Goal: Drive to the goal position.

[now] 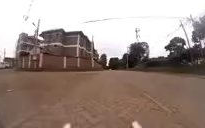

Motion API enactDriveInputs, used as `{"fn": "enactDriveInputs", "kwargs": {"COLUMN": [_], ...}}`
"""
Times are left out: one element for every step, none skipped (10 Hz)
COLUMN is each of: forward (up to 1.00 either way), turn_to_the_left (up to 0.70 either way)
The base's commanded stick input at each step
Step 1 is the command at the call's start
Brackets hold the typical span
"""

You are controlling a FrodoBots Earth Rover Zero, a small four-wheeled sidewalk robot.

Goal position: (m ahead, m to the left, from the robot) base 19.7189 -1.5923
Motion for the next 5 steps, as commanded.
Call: {"fn": "enactDriveInputs", "kwargs": {"forward": [0.70,0.70,0.70,0.70,0.70], "turn_to_the_left": [0.03,0.02,0.01,0.01,0.01]}}
